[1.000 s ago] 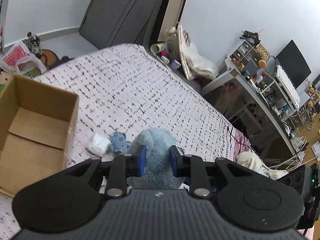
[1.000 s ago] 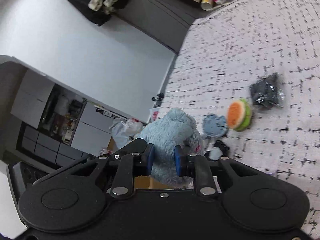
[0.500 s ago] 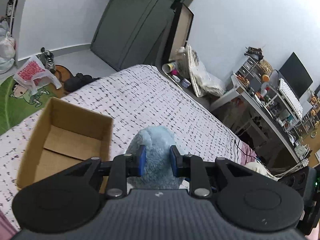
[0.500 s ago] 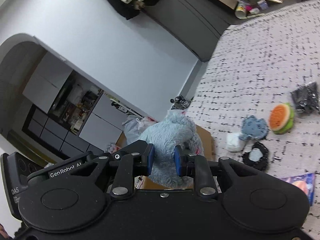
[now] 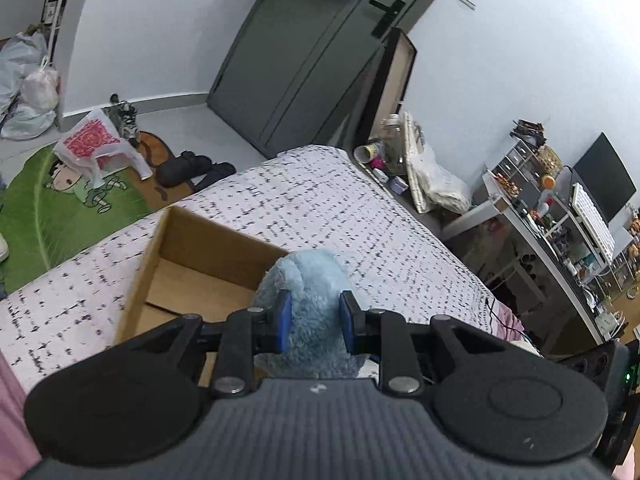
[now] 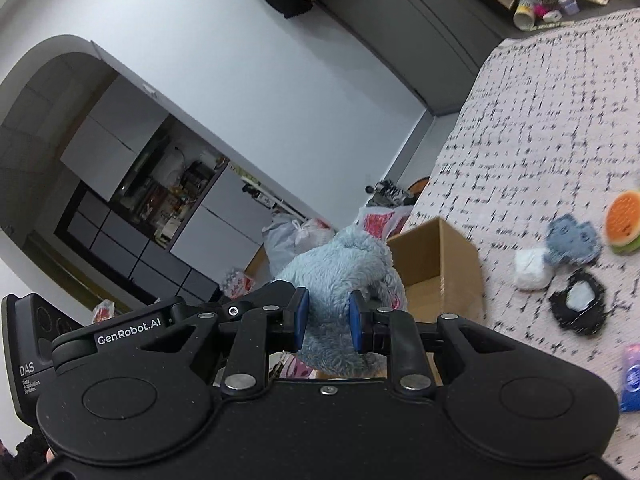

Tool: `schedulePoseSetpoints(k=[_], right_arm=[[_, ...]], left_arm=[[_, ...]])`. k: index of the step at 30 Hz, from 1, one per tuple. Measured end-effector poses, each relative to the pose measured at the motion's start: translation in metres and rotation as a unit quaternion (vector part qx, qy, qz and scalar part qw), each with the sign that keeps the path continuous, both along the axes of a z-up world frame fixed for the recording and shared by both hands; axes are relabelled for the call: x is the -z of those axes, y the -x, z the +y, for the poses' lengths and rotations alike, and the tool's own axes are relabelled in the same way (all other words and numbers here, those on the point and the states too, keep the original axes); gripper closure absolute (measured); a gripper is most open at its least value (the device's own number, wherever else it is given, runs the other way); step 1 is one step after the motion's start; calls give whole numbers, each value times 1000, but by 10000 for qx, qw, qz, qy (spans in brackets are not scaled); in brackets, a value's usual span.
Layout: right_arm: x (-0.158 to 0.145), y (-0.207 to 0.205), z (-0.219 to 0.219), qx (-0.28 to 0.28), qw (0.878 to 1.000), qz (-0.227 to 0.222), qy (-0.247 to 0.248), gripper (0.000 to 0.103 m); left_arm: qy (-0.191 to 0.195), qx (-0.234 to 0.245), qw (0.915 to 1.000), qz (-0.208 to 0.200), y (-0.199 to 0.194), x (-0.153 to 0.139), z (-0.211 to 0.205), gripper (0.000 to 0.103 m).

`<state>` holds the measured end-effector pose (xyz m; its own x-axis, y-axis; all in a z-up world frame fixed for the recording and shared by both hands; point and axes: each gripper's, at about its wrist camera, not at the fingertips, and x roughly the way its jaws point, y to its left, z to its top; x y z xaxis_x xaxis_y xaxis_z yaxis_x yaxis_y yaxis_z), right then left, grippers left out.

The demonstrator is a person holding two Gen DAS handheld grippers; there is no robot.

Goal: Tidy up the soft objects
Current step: 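Carry the light-blue plush with the left tool into the box and release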

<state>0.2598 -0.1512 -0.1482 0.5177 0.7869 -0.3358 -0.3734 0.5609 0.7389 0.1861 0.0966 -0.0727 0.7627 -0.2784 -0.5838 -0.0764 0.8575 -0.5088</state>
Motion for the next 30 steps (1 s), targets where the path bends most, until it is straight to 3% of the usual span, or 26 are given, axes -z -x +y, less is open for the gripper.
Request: schedulePoseSetpoints(k=[10, 20, 23, 25, 30], right_arm=[[25, -3, 38, -215, 9986, 283, 387, 81], [47, -4, 65, -327, 9931, 669, 909, 75], [48, -3, 70, -356, 9915, 725, 1020, 66], [45, -2, 71, -338, 9911, 709, 1074, 51], [33, 2, 62, -220, 9915, 746, 1042, 42]], left_arm=[[108, -97, 9989, 436, -6, 39, 37, 78], [-214, -90, 9948, 991, -18, 70, 49, 78], [-447, -167, 9937, 1014, -20, 68, 50, 77], [-585, -217, 9929, 1015, -20, 63, 50, 74], [-798, -224, 9917, 978, -21, 51, 44, 65]])
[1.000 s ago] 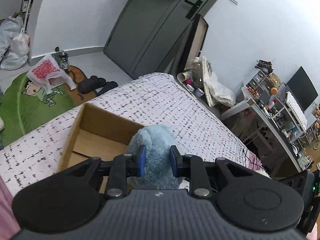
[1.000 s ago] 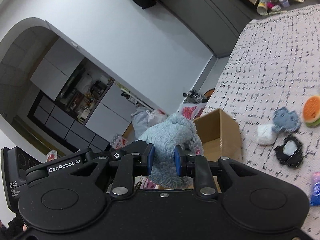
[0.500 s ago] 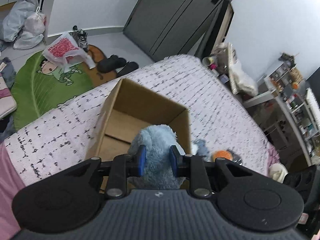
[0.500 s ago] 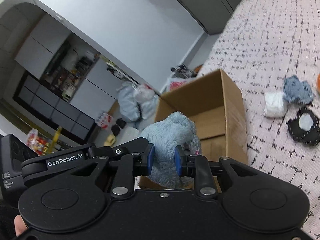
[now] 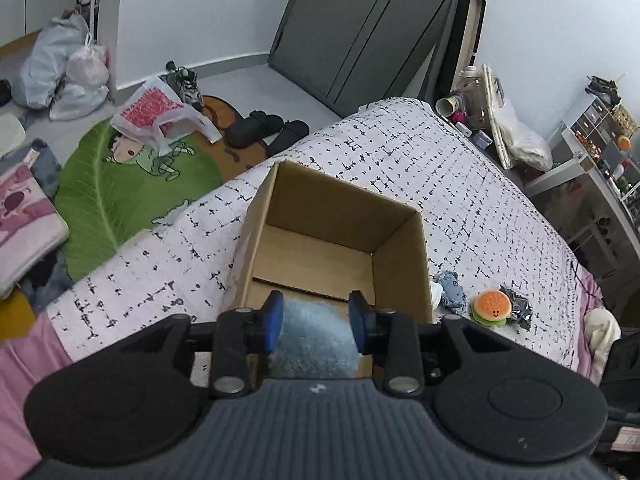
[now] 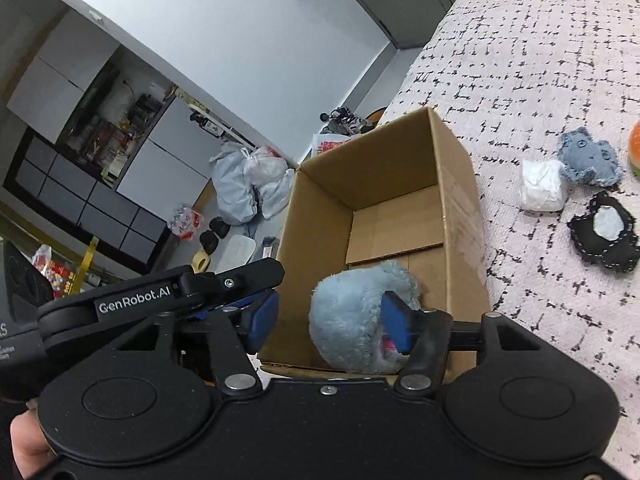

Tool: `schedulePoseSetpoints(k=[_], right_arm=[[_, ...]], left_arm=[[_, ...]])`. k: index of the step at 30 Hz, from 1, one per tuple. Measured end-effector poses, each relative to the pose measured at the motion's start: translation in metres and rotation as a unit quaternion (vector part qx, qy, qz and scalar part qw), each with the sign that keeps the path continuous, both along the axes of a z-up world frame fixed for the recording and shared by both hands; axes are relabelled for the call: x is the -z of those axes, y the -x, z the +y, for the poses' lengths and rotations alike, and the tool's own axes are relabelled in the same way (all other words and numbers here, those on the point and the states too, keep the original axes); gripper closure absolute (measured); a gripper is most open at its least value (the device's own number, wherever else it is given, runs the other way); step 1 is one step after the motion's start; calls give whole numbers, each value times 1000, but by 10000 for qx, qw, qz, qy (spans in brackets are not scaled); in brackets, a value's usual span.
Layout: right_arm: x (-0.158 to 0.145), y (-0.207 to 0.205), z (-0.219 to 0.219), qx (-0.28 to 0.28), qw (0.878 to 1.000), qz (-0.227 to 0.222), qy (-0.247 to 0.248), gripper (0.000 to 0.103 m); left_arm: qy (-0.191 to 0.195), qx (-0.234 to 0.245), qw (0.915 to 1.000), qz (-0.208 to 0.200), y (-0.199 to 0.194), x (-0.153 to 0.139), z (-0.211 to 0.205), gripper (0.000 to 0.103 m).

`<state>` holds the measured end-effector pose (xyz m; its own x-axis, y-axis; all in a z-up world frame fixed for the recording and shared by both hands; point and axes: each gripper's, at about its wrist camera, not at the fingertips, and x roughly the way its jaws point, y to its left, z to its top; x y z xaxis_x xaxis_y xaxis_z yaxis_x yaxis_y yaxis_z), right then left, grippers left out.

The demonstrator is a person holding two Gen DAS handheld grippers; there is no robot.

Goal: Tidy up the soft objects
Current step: 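Carry the light-blue plush with the left tool into the box and release, then grasp the snack packet with the right tool while the left tool grasps the black-and-white plush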

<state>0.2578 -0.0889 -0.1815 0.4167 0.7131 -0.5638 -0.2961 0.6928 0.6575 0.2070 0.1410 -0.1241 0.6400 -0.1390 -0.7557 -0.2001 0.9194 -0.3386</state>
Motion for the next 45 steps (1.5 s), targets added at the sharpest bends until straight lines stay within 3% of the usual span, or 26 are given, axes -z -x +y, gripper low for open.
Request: schedulePoseSetpoints(k=[8, 14, 23, 28, 38, 42, 45], right_arm=[[-22, 13, -21, 257, 9993, -151, 228, 17], [-39, 25, -35, 337, 9983, -331, 350, 5], [-48, 36, -69, 569, 9967, -292, 497, 0], [-52, 41, -86, 611, 9959, -268, 607, 0], [-45, 51, -112, 1113, 9863, -275, 1185, 0], [-46, 54, -119, 1140, 9857, -339, 1194, 0], [-44, 53, -125, 1139, 9860, -318, 1179, 0]], left_arm=[[-364, -208, 9989, -219, 10, -24, -7, 23], [-479, -201, 9983, -279, 20, -45, -18, 13], [-797, -268, 9963, -147, 32, -55, -40, 10], [-850, -245, 9960, -78, 39, -58, -55, 4], [-742, -248, 9969, -74, 46, -65, -86, 3], [-978, -153, 9950, -123, 47, -69, -105, 3], [-855, -26, 9962, -144, 48, -68, -117, 3]])
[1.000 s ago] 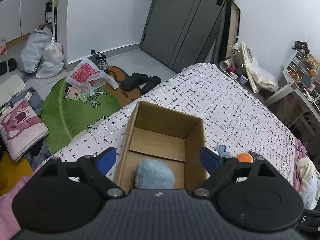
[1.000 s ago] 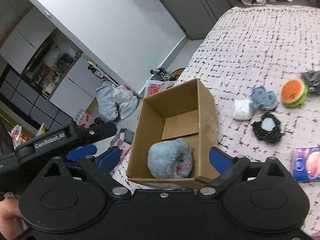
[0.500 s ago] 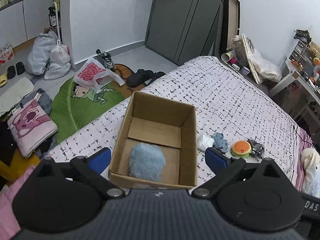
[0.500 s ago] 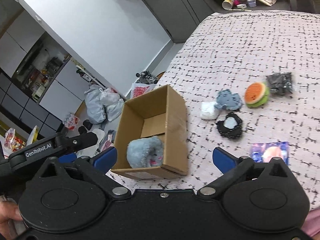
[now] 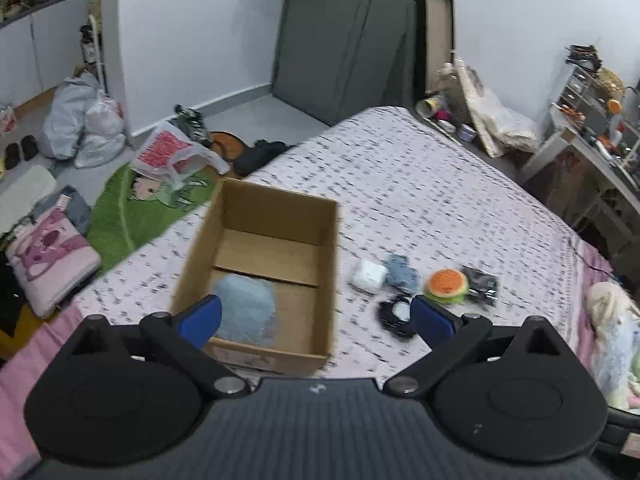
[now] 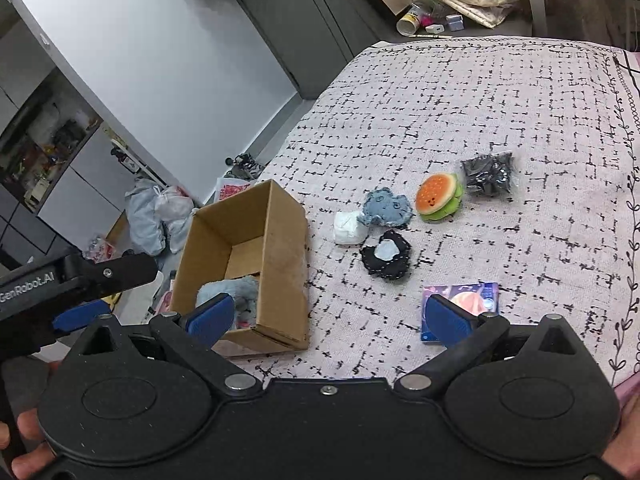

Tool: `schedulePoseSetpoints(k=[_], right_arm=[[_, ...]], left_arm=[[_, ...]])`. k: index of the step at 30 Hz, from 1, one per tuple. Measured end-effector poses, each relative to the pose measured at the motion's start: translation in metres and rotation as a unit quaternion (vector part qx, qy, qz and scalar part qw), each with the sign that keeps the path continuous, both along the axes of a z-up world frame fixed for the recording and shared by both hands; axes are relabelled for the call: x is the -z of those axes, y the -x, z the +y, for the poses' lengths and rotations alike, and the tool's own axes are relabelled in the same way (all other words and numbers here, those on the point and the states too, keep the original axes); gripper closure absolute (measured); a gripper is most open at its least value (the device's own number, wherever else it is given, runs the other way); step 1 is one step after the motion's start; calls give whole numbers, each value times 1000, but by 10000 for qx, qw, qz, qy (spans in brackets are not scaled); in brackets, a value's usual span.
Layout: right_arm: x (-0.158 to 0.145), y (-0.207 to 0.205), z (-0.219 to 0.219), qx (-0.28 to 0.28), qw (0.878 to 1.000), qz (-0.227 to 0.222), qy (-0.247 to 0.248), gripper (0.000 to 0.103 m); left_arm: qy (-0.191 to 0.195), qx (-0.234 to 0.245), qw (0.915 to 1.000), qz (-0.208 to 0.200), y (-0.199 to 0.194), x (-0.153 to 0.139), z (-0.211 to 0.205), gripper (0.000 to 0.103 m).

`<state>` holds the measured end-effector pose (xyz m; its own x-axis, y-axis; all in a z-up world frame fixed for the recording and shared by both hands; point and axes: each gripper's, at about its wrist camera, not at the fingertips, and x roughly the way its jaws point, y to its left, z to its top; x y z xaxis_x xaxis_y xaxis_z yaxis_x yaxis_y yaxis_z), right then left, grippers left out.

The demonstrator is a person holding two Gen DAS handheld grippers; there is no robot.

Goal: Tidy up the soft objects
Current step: 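Grasp the snack packet with the right tool while the left tool grasps the black-and-white plush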

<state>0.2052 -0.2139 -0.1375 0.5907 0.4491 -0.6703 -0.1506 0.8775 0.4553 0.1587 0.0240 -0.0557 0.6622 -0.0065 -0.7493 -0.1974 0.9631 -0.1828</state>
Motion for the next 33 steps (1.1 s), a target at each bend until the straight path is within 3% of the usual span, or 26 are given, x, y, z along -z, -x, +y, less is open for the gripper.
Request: schedulePoseSetpoints(k=[14, 26, 30, 33], right_arm=[[38, -14, -48, 879, 9904, 895, -578, 0], [72, -21, -77, 1658, 9613, 1724, -1369, 2], [88, -22, -84, 1912, 9429, 2021, -1834, 11], [96, -25, -86, 2105, 9350, 2138, -1892, 13]], left_arm=[[-41, 160, 9998, -108, -5, 7, -47, 5], [216, 374, 9991, 12, -24, 30, -70, 9], [369, 339, 9987, 47, -30, 40, -71, 9], [419, 356, 9984, 94, -35, 47, -73, 9]])
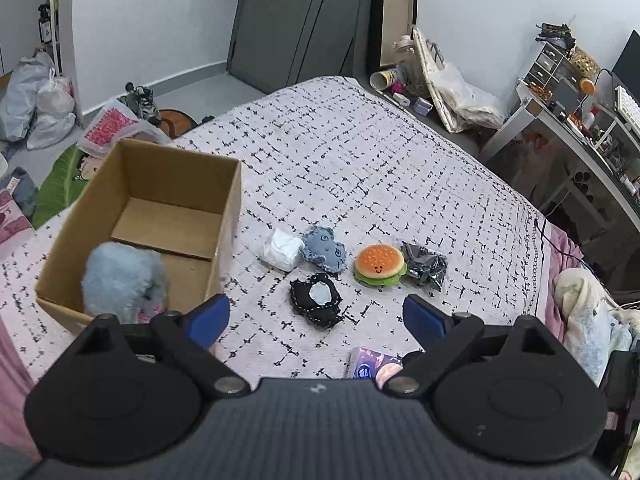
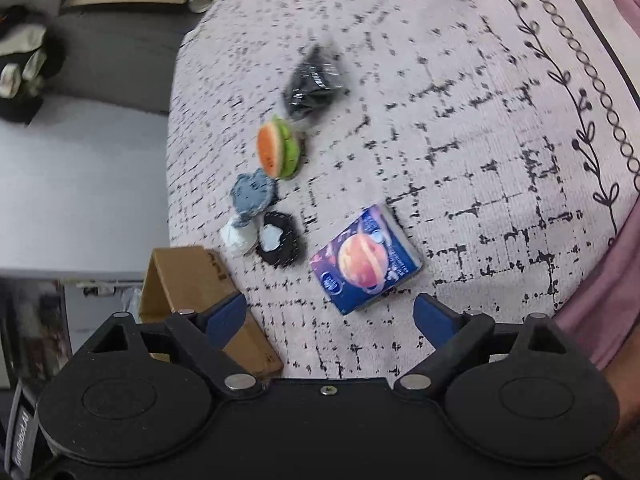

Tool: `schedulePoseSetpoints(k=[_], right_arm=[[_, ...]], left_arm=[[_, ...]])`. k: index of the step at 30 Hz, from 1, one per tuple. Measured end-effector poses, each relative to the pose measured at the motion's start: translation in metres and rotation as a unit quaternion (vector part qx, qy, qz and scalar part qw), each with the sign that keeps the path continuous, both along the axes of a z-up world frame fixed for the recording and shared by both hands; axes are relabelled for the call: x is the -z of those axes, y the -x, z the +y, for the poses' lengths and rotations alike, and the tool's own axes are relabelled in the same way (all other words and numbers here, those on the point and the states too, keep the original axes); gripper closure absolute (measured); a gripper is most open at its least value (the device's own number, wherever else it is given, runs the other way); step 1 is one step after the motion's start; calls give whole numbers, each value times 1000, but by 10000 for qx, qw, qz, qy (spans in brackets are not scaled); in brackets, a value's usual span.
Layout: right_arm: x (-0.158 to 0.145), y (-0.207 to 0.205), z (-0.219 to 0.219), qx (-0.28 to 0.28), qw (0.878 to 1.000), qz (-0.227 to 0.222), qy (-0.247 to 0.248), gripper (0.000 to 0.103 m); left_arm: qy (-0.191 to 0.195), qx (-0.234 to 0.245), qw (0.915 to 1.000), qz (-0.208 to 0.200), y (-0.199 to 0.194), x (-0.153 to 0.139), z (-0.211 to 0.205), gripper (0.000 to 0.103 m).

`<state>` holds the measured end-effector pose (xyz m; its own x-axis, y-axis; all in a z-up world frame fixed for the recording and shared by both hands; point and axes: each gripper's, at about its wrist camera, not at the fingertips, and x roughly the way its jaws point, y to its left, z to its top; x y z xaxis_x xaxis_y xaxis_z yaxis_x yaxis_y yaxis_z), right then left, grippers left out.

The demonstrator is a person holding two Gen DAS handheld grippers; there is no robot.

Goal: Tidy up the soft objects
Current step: 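Grasp the snack packet with the right tool while the left tool grasps the black-and-white plush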

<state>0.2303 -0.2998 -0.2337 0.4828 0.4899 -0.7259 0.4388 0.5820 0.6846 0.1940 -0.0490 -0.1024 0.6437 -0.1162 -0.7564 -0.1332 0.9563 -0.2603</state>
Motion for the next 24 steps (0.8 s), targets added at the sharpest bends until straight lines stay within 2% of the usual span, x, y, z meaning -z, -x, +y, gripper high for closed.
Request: schedulePoseSetpoints(k=[6, 10, 14, 20, 23, 24], right_arm=[[17, -5, -1, 303, 9991, 217, -185, 15], [28, -11, -2, 616, 9971, 293, -325, 25], [35, -18, -3, 879, 9944, 349, -478, 25], [38, -28, 3, 976, 9943, 358, -247, 26], [40, -33, 8, 887, 9953, 392, 5, 35], [42, -35, 11, 840, 9956, 411, 75, 41]], left_arm=[[157, 83, 9998, 78, -13, 15, -5, 15], [338, -15, 9992, 207, -22, 26, -5, 28], [468, -89, 9982, 368, -32, 39, -4, 33], [608, -185, 9965, 541, -48, 55, -6, 34], [650, -195, 9959, 593, -56, 63, -10, 34], [652, -201, 9958, 615, -58, 66, -10, 34]])
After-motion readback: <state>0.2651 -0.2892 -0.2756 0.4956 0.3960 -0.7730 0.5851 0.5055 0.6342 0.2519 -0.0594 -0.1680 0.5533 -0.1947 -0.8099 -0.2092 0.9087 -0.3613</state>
